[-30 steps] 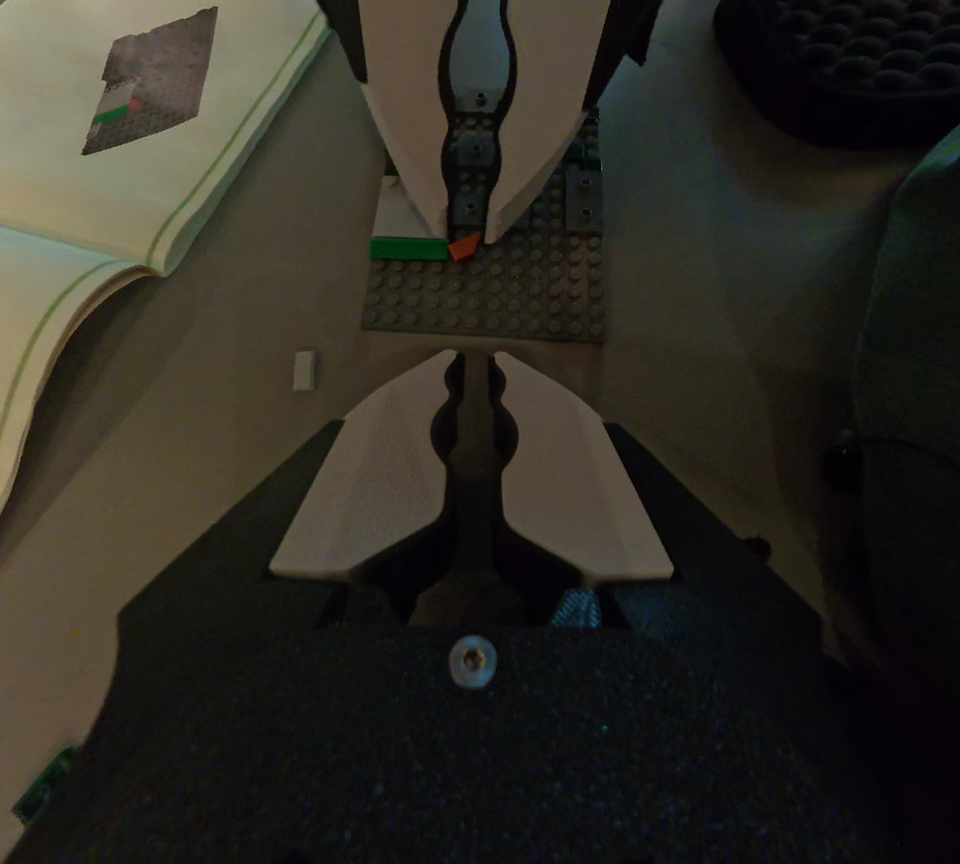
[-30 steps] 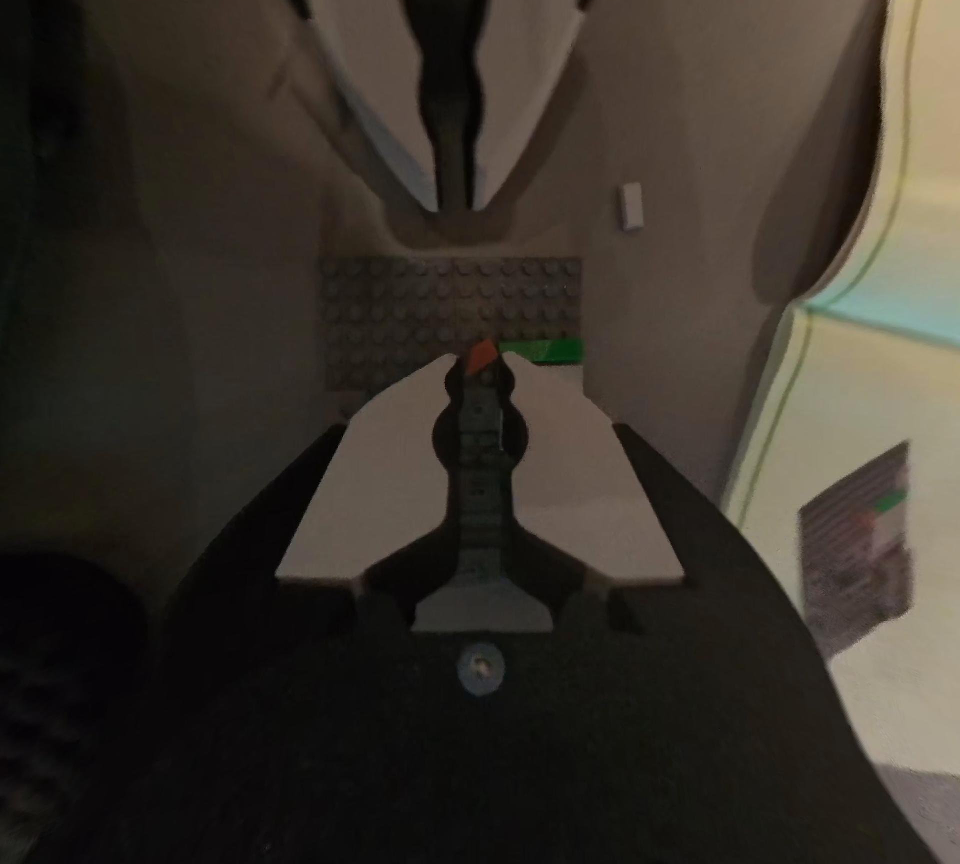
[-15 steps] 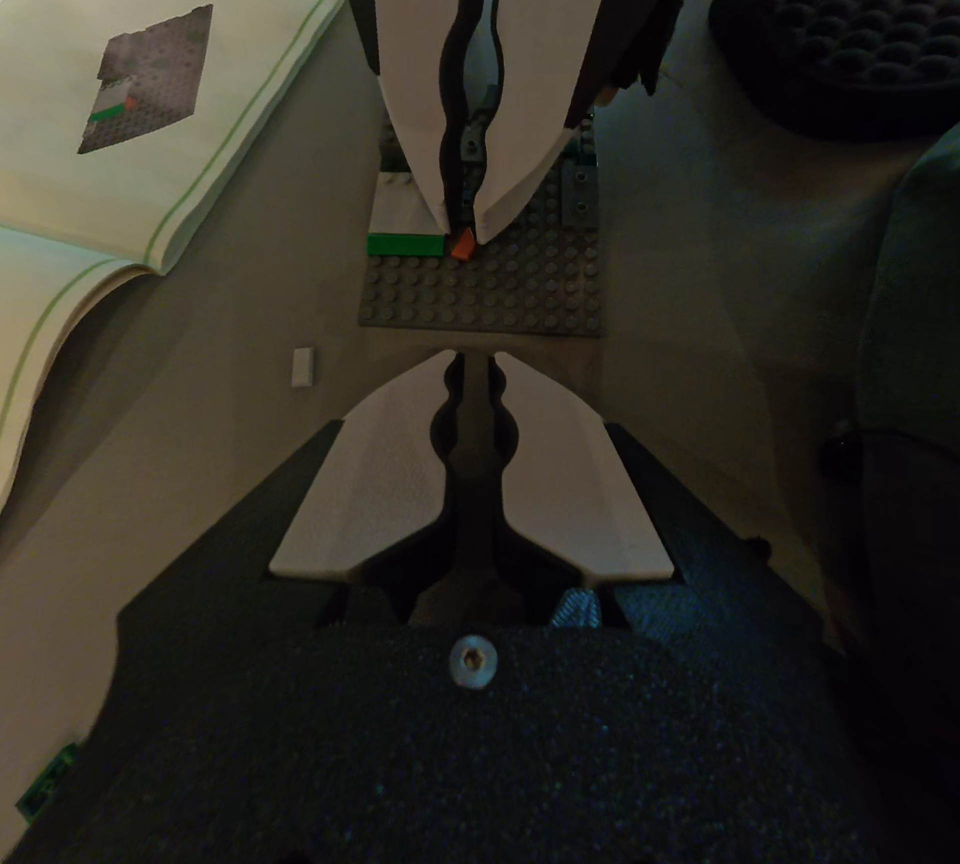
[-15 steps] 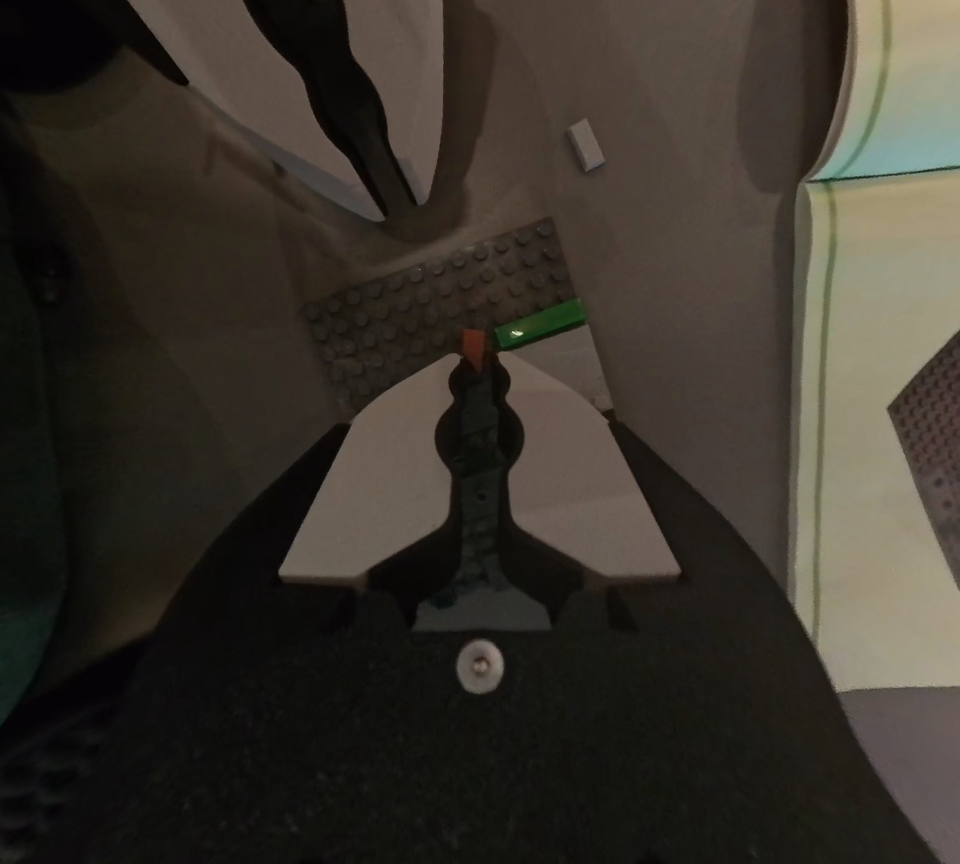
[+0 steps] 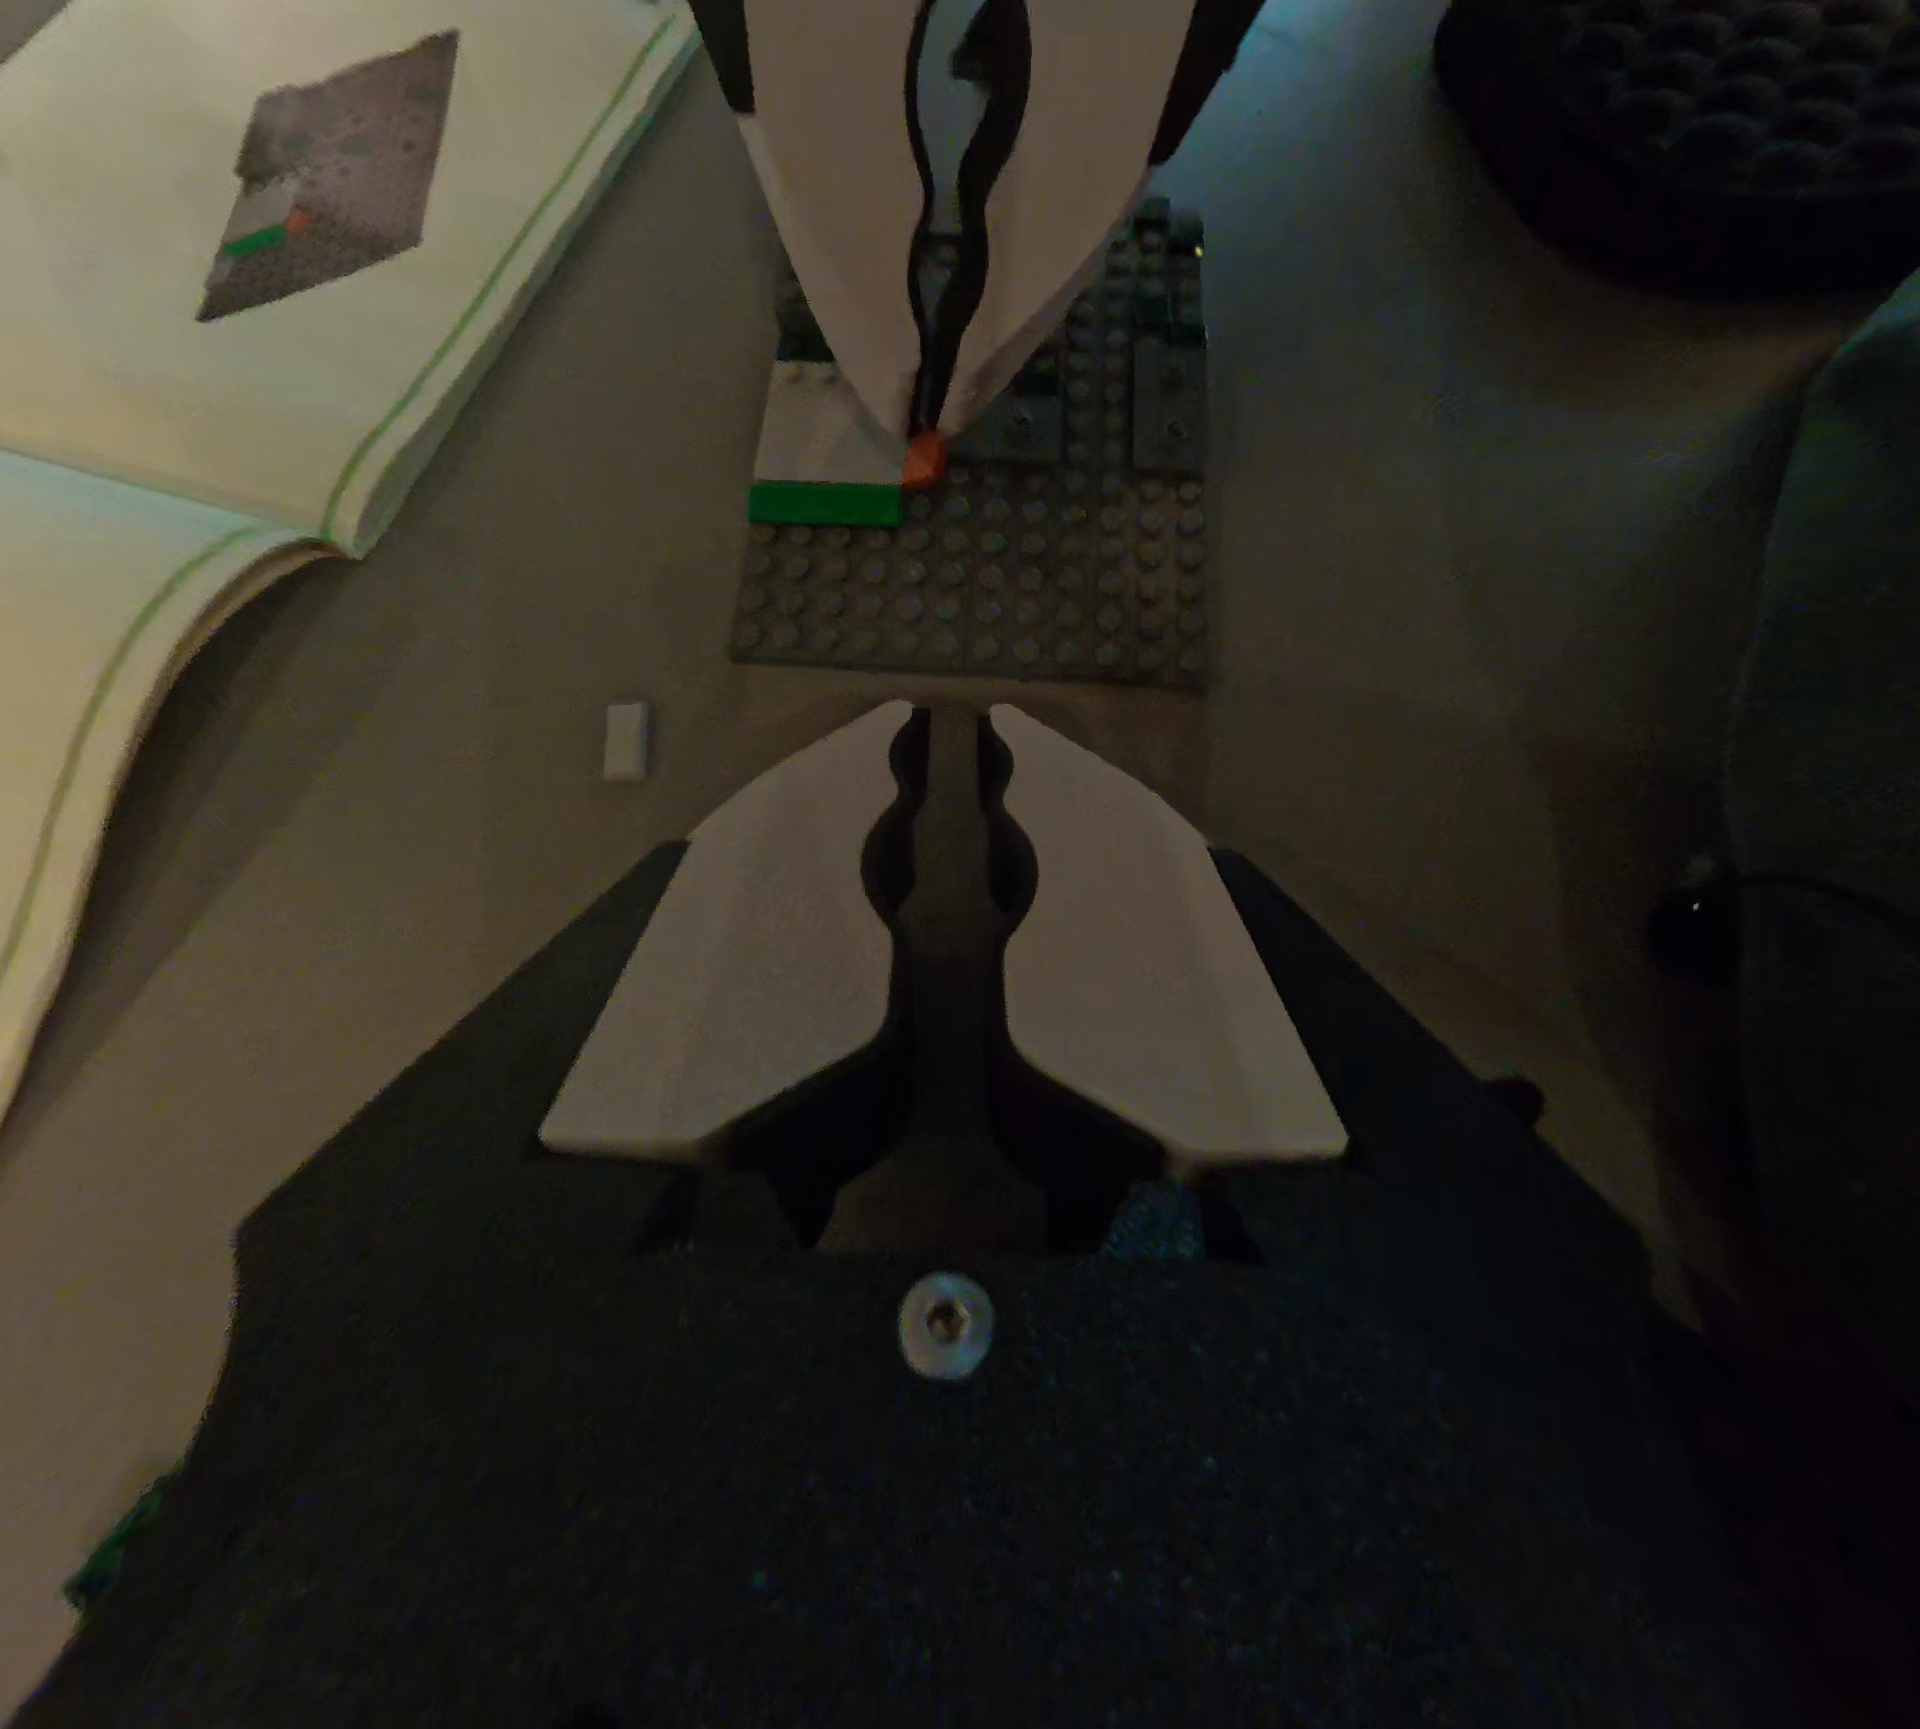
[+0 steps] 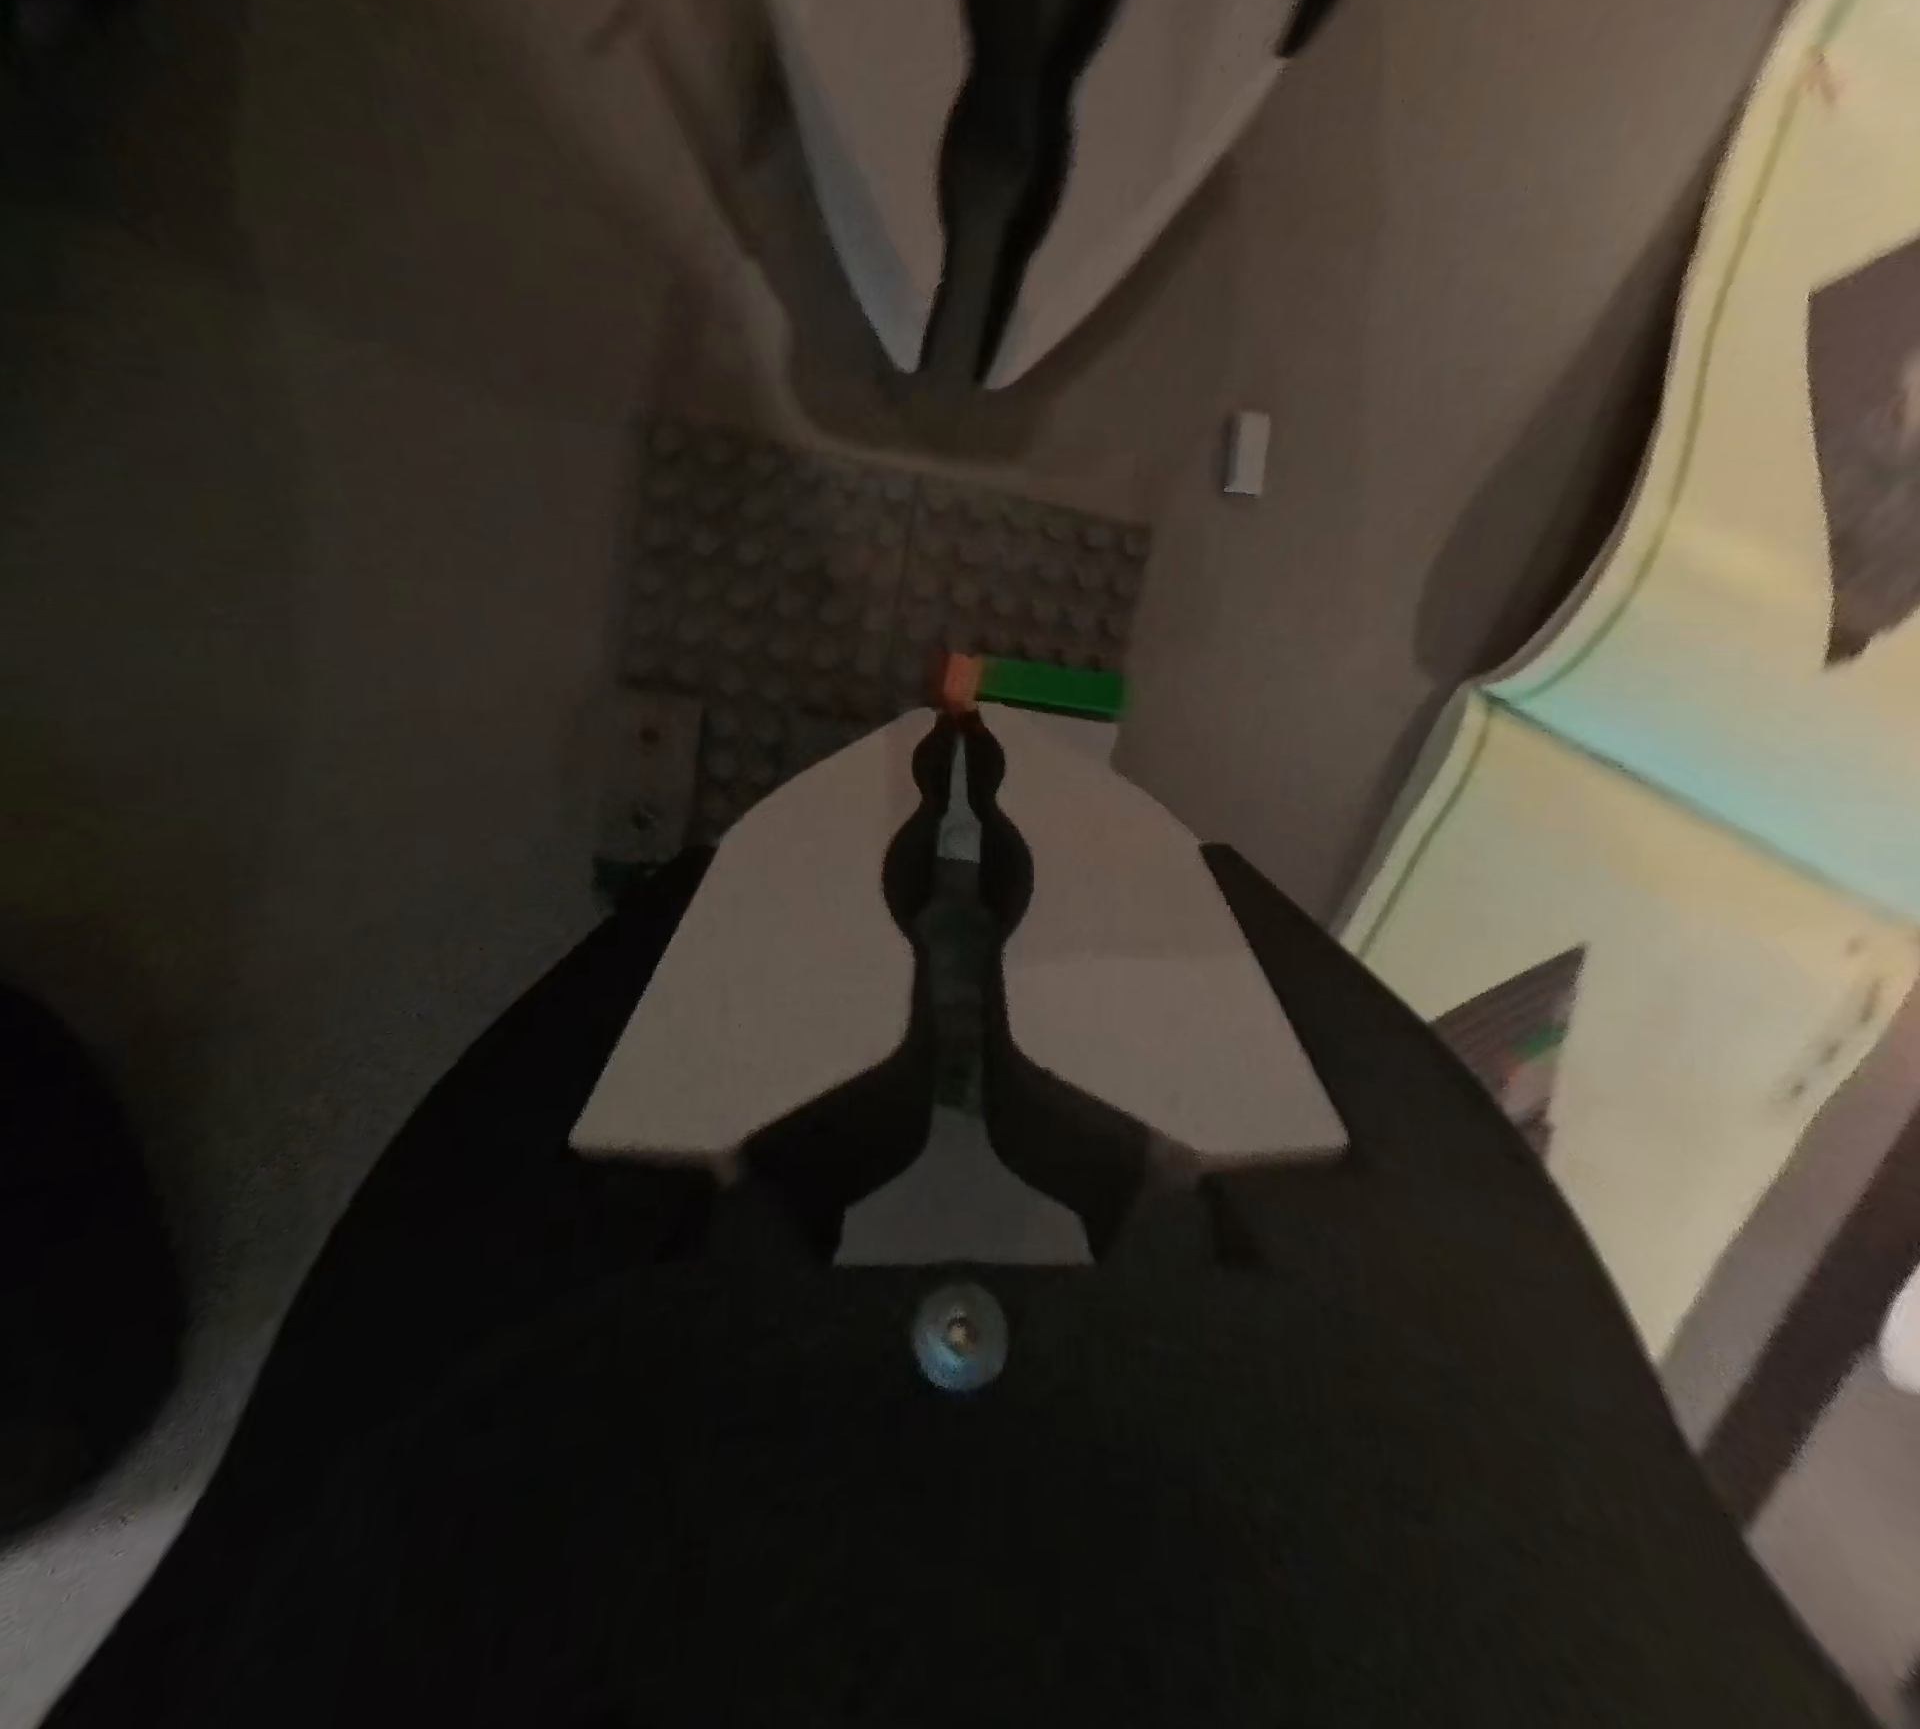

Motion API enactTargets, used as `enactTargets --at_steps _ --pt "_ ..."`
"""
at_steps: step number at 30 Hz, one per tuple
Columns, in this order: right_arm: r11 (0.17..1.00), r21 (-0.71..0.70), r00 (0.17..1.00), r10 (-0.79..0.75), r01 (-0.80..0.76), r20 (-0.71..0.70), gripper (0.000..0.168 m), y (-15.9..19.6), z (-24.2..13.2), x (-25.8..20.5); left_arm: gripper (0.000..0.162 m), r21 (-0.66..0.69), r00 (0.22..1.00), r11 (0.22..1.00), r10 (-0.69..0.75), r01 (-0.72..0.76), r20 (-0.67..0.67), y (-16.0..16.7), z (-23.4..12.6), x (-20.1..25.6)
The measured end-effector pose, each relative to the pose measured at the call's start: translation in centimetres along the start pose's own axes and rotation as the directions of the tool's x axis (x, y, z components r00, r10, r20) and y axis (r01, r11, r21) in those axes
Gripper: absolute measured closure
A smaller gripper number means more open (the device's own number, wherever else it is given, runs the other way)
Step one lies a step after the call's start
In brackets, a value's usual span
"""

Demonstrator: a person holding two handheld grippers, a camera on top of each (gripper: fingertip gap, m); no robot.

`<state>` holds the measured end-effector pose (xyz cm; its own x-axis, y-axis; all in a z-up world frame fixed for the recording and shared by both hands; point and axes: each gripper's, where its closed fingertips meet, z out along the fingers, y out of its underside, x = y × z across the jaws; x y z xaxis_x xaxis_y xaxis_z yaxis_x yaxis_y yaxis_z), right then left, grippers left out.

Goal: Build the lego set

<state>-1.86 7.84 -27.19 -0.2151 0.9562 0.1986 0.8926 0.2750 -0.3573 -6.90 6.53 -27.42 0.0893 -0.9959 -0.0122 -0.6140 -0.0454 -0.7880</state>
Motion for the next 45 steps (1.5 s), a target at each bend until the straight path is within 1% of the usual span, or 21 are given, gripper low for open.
enactTargets --at_steps 1,5,14,24,29,33,37,45 --pt "1.0 -0.002 1.0 -0.02 0.02 0.008 0.166 0.1 0.0 0.0 0.154 0.006 1.0 1.0 -0.003 0.003 0.005 -0.2 -0.1 -0.1" --pt "0.999 -0.016 0.999 -0.041 0.041 0.018 0.166 0.2 0.2 0.2 0.154 0.037 1.0 0.999 -0.018 0.018 0.021 -1.1 -0.3 -0.3" --pt "0.999 -0.026 1.0 0.025 -0.025 -0.011 0.166 0.2 0.5 -0.2 0.154 0.084 0.993 0.996 -0.051 0.042 0.104 -2.2 -0.9 -0.9" --pt "0.998 -0.042 0.999 0.04 -0.041 -0.033 0.165 0.4 1.0 -0.2 0.154 0.208 0.967 0.975 -0.127 0.081 0.221 -3.7 -2.9 -2.9" --pt "0.998 -0.044 0.998 0.048 -0.05 -0.041 0.164 0.3 1.1 -0.3 0.154 0.223 0.964 0.971 -0.139 0.088 0.228 -3.7 -3.2 -3.1" --pt "0.997 -0.029 0.996 0.076 -0.077 -0.046 0.159 0.3 0.7 -0.3 0.154 0.222 0.965 0.971 -0.138 0.088 0.221 -3.6 -3.2 -3.0" --pt "0.99 0.037 0.988 0.142 -0.14 -0.056 0.16 -0.4 0.0 -0.2 0.154 0.218 0.968 0.972 -0.133 0.086 0.214 -3.6 -3.1 -2.9" --pt "0.973 0.061 0.973 0.227 -0.224 -0.048 0.16 -0.5 1.2 -0.5 0.153 0.211 0.971 0.974 -0.123 0.079 0.204 -3.5 -3.0 -2.6"
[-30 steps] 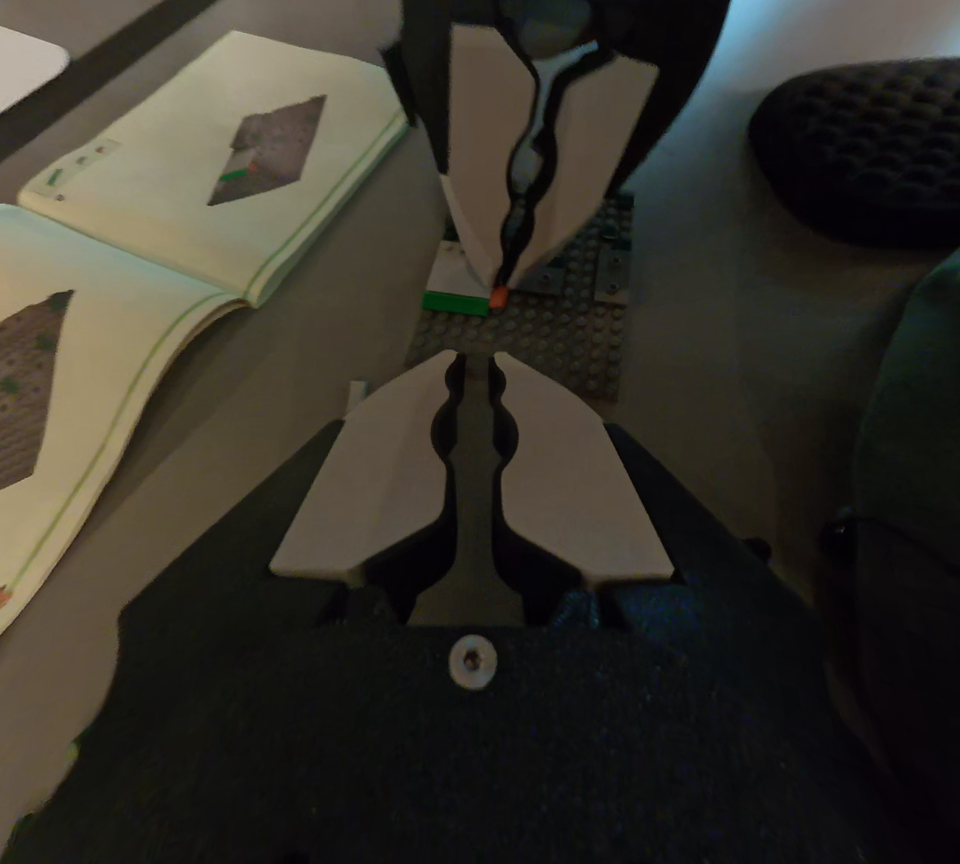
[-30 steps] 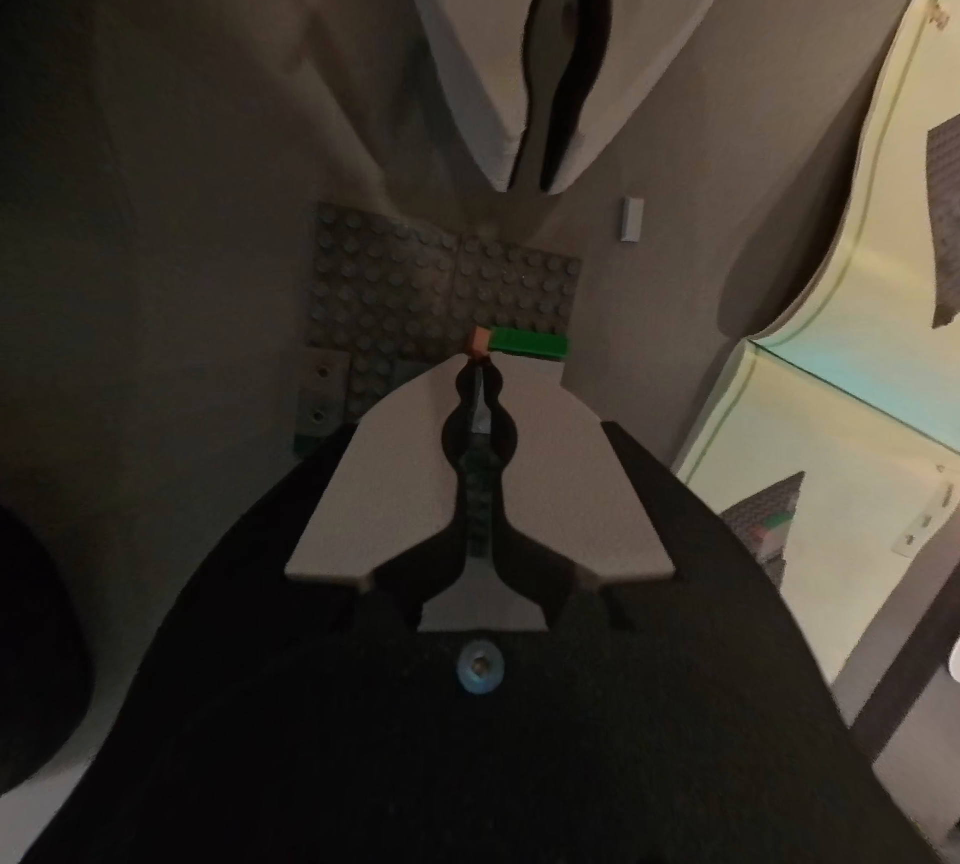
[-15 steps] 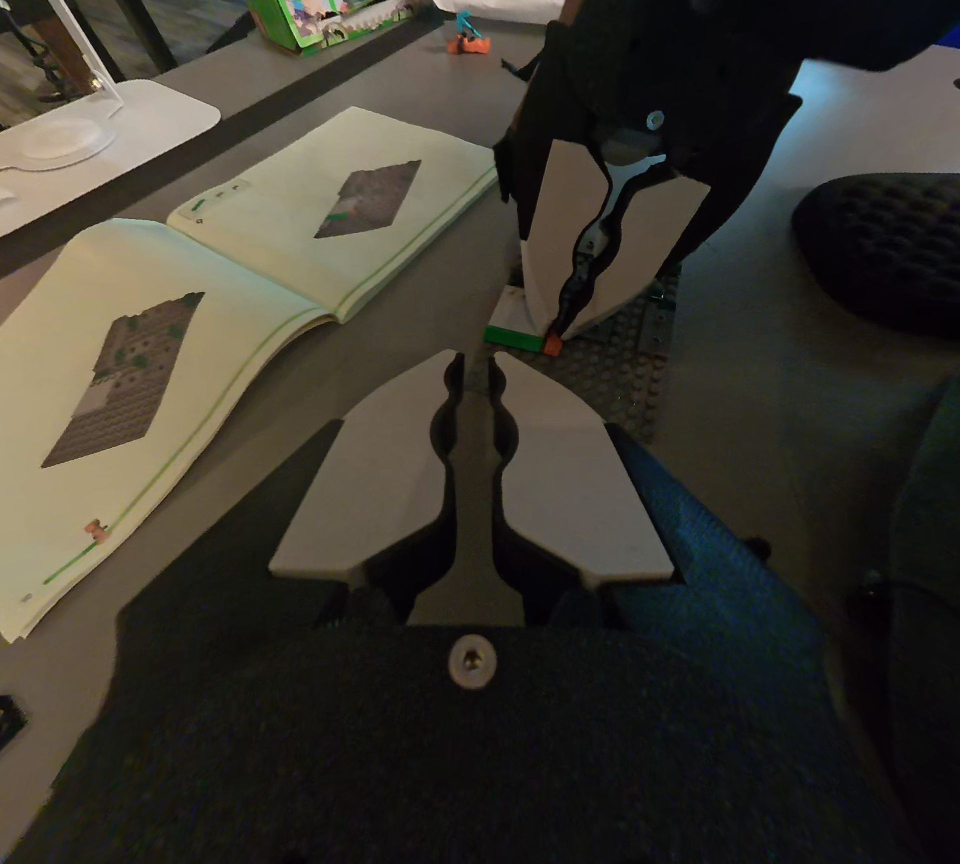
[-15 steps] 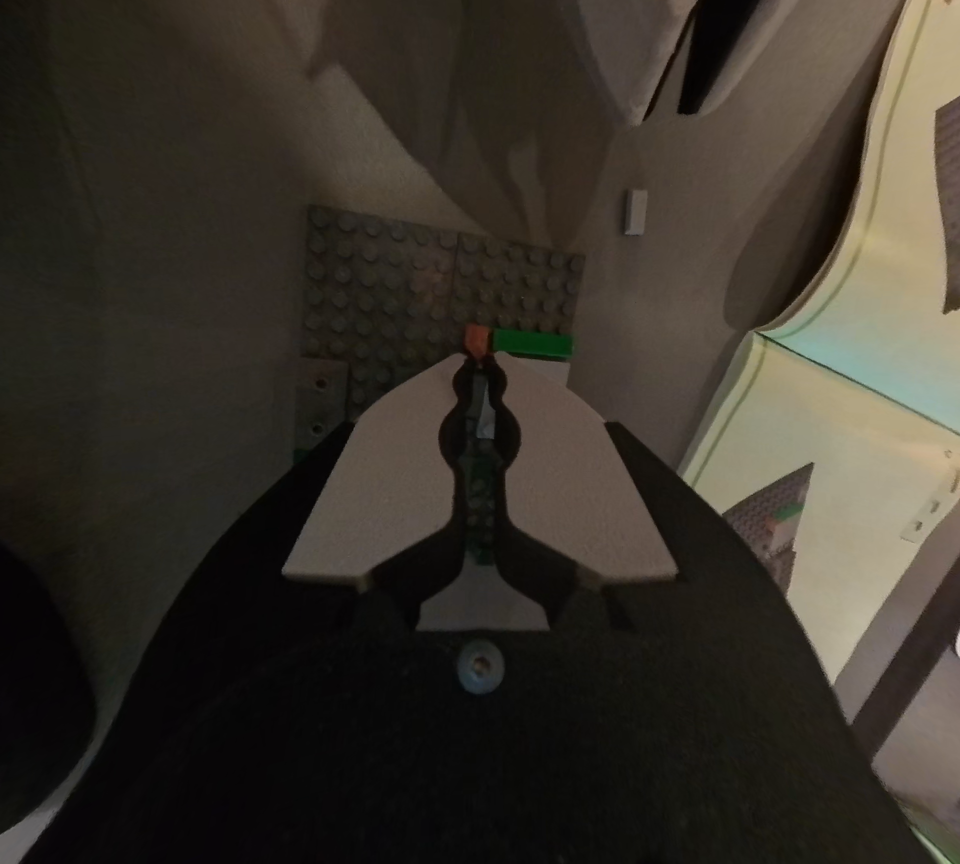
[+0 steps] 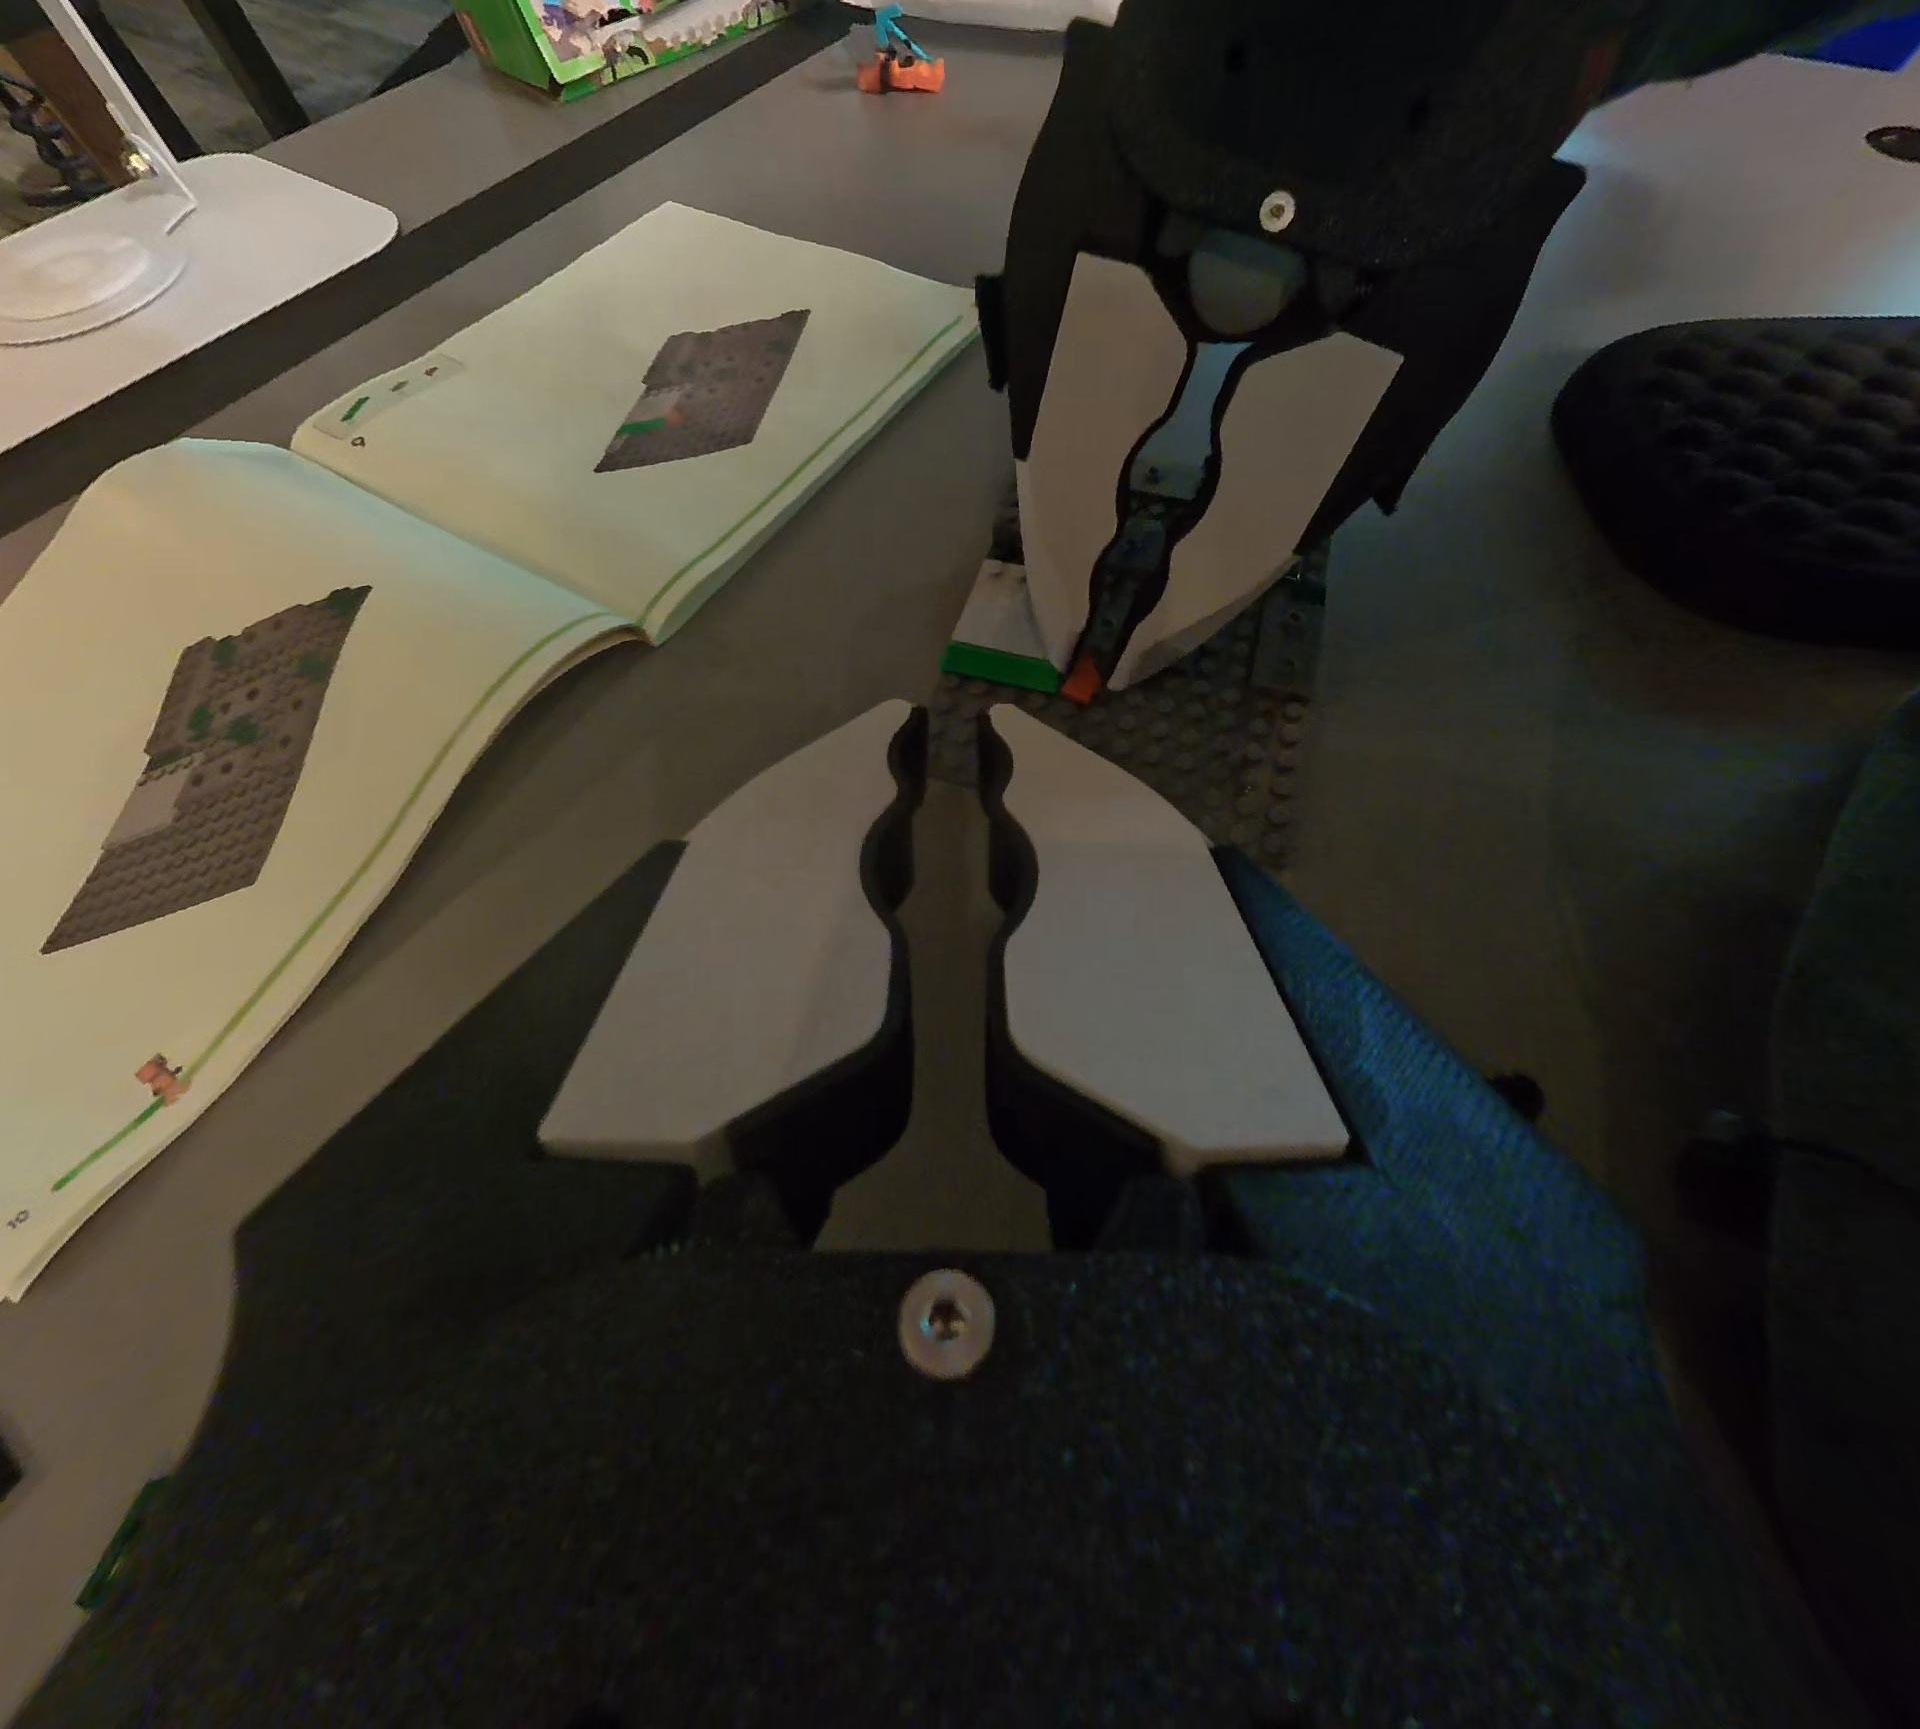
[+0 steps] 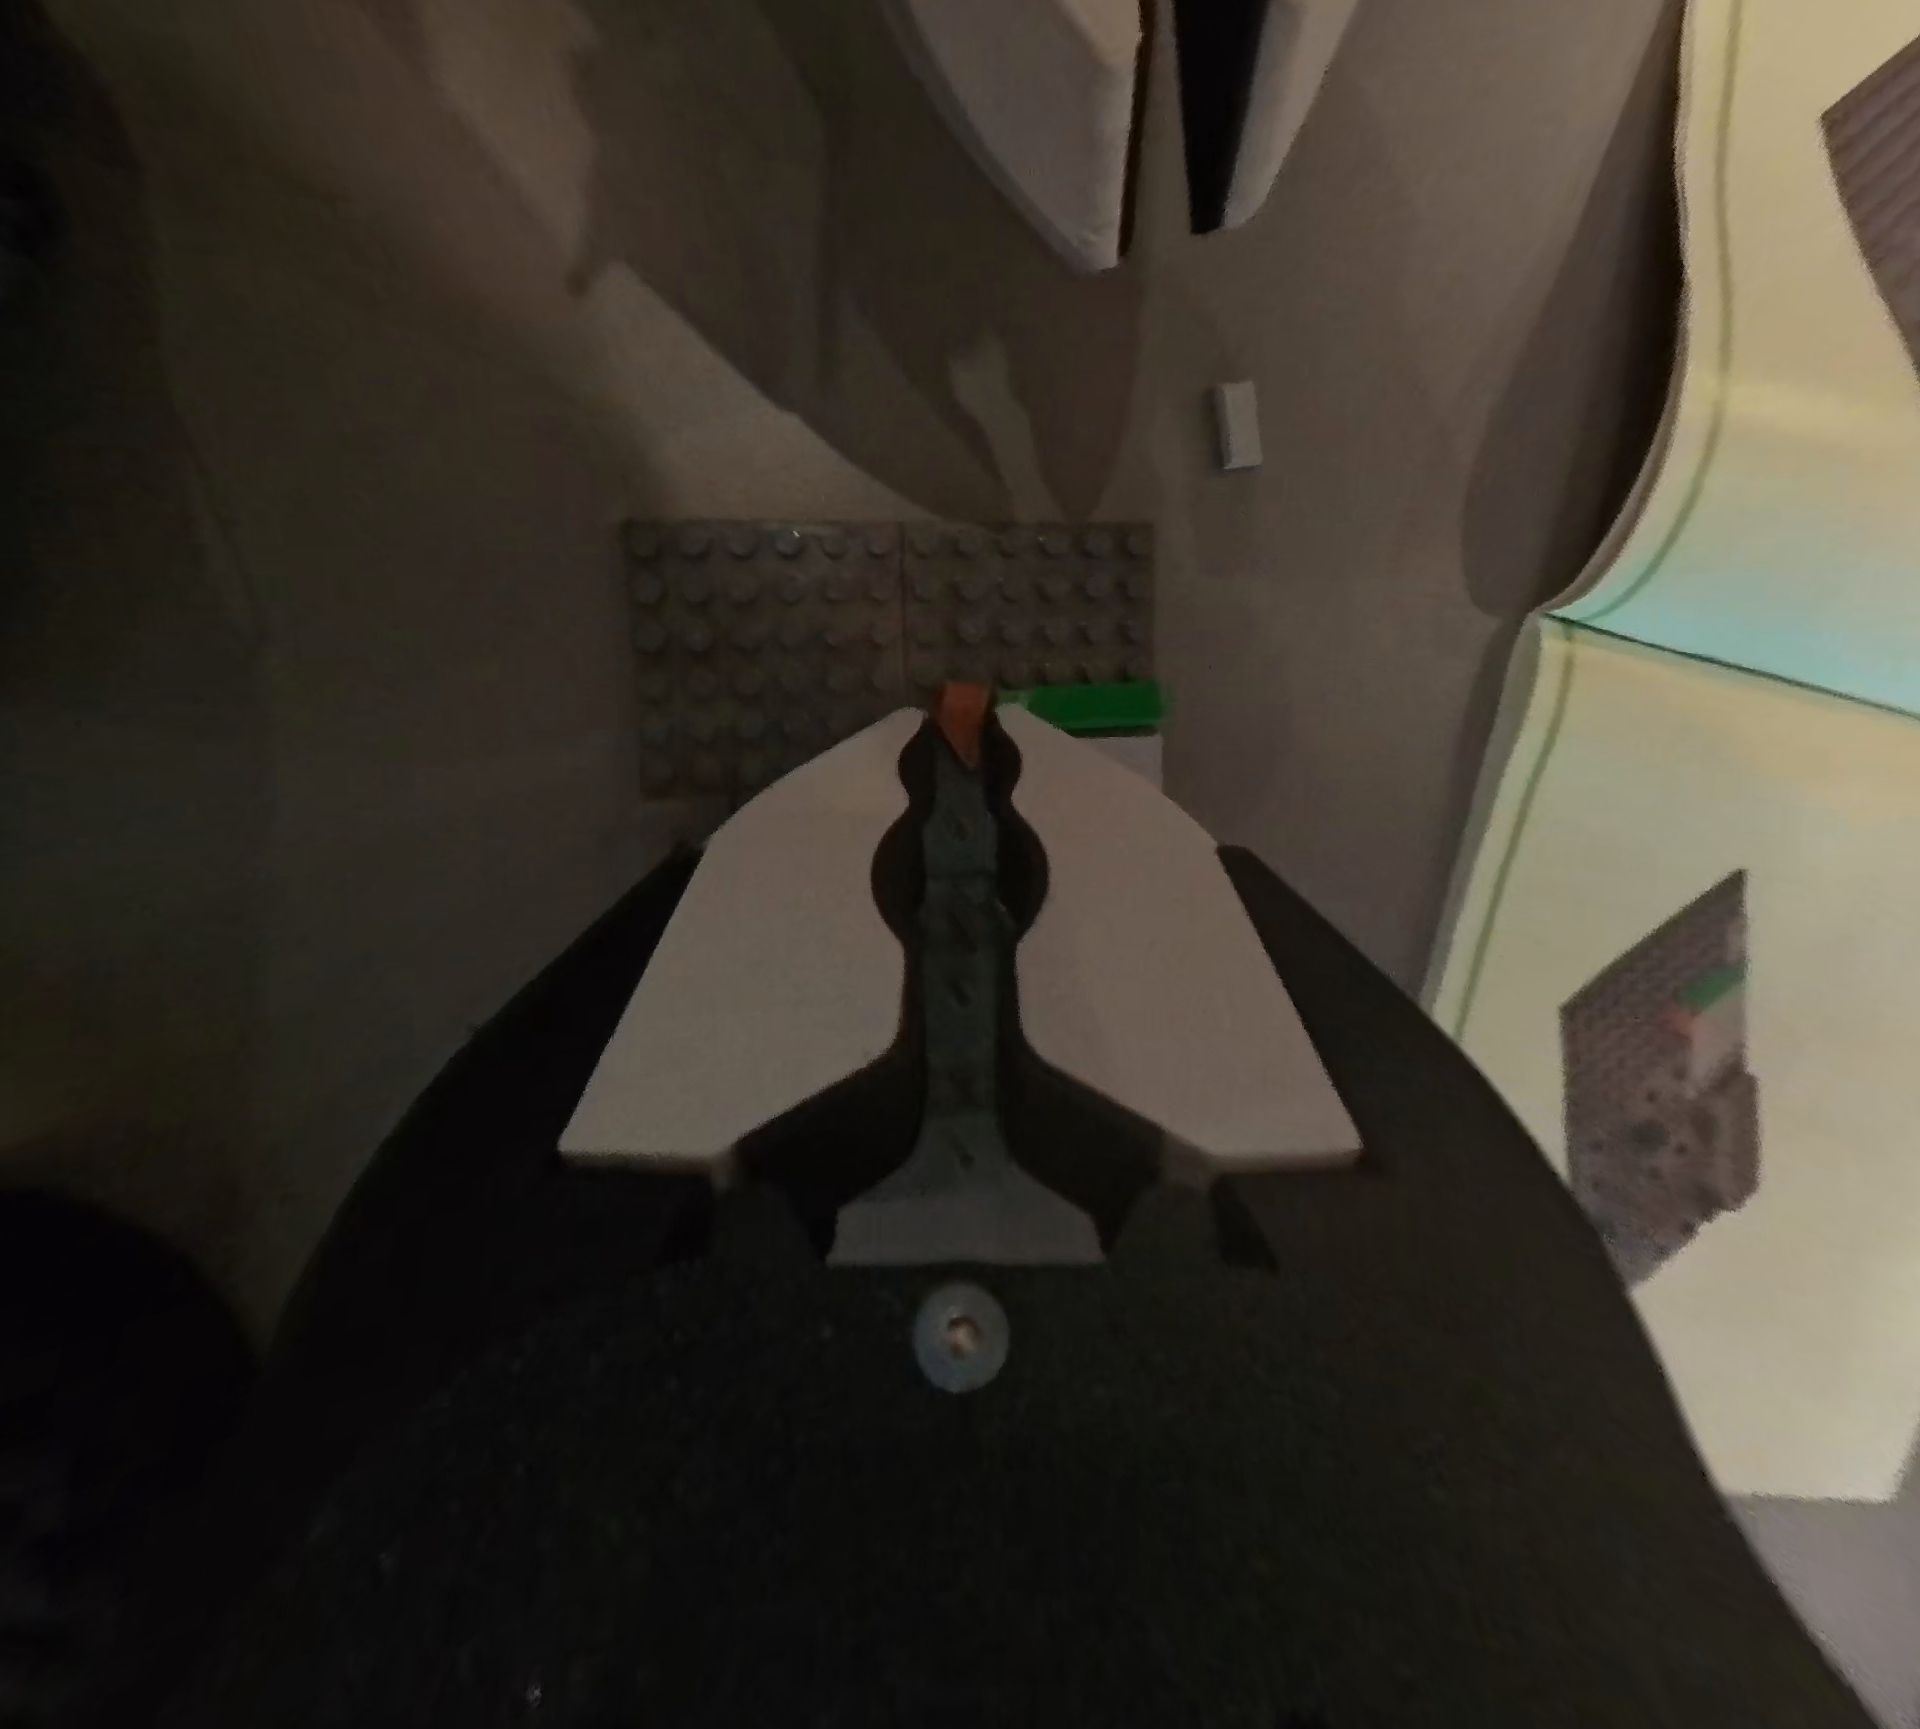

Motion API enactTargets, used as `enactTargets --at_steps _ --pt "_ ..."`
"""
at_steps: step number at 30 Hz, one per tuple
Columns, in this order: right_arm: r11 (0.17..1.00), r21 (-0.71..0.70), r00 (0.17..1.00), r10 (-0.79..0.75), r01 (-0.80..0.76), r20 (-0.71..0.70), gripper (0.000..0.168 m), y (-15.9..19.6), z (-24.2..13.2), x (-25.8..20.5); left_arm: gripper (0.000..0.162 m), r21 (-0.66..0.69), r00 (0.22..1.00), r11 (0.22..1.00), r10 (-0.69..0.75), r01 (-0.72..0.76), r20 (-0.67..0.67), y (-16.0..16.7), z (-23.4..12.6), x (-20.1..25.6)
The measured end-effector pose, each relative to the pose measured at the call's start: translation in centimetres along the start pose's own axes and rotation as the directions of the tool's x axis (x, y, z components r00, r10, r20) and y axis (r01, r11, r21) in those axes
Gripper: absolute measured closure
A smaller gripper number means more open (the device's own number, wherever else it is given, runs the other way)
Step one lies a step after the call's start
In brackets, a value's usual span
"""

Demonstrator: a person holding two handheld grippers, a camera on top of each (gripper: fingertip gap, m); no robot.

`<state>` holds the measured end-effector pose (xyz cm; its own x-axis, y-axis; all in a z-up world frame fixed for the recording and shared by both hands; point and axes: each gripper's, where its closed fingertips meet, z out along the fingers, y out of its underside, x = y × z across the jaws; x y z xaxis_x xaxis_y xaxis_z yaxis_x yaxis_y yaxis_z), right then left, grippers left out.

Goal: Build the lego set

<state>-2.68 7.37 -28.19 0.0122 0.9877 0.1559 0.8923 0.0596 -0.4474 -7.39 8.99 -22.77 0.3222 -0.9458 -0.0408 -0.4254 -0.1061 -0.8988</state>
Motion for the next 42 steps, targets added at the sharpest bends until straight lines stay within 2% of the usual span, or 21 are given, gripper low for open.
enactTargets --at_steps 10,16,26,34,42 --pt "0.998 -0.038 0.998 -0.058 0.059 0.007 0.167 0.2 -0.1 0.4 0.153 -0.002 1.0 1.0 -0.006 0.006 -0.006 0.1 -0.1 -0.1" --pt "0.995 -0.056 0.996 -0.087 0.087 0.016 0.164 0.4 -0.1 0.6 0.153 -0.006 1.0 1.0 -0.009 0.009 -0.01 0.3 -0.1 -0.1" --pt "0.994 0.002 0.993 -0.108 0.108 0.042 0.163 -1.0 0.0 0.3 0.153 -0.012 1.0 1.0 -0.01 0.01 -0.016 0.4 0.0 -0.1" --pt "0.996 -0.008 0.99 -0.088 0.089 0.108 0.164 -0.5 0.5 0.0 0.153 -0.015 1.0 1.0 -0.014 0.014 -0.016 0.5 0.0 -0.2" --pt "0.998 -0.002 0.992 -0.068 0.069 0.11 0.165 -0.2 0.3 0.2 0.153 -0.016 1.0 1.0 -0.017 0.016 -0.021 0.6 0.0 -0.1"
